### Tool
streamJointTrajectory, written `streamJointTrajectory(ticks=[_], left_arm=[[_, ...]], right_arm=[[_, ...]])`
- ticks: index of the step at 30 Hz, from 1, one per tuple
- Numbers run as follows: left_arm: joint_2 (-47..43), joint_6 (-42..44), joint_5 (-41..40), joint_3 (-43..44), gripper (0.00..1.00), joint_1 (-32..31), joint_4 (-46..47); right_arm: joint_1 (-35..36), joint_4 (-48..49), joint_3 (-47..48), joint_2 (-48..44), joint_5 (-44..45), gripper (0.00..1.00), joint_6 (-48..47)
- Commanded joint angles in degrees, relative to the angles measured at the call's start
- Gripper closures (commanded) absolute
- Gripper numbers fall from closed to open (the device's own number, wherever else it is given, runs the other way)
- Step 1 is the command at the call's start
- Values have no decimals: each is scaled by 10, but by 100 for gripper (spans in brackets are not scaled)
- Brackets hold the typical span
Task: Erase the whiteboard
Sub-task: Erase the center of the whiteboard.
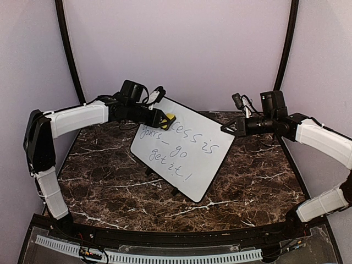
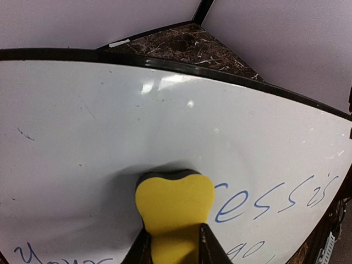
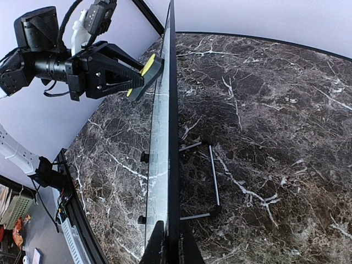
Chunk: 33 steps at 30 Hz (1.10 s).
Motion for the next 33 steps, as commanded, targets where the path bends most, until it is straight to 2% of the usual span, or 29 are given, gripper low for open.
streamJointTrajectory(ticks=[1, 9, 20, 24, 33], left_arm=[[-23, -2, 2, -70, 88, -10, -12], [-30, -8, 0, -102, 88, -16, -1], [19, -1, -1, 12, 88, -16, -17], [11, -6, 3, -11, 88, -16, -17], [-38, -39, 15, -139, 88, -28, 22]], right_arm=[[25, 39, 10, 1, -40, 100, -79], [24, 38, 12, 4, -42, 100, -79], [25, 37, 9, -1, -38, 100, -79], [25, 37, 9, -1, -38, 100, -79], [25, 38, 11, 3, -40, 100, -79]])
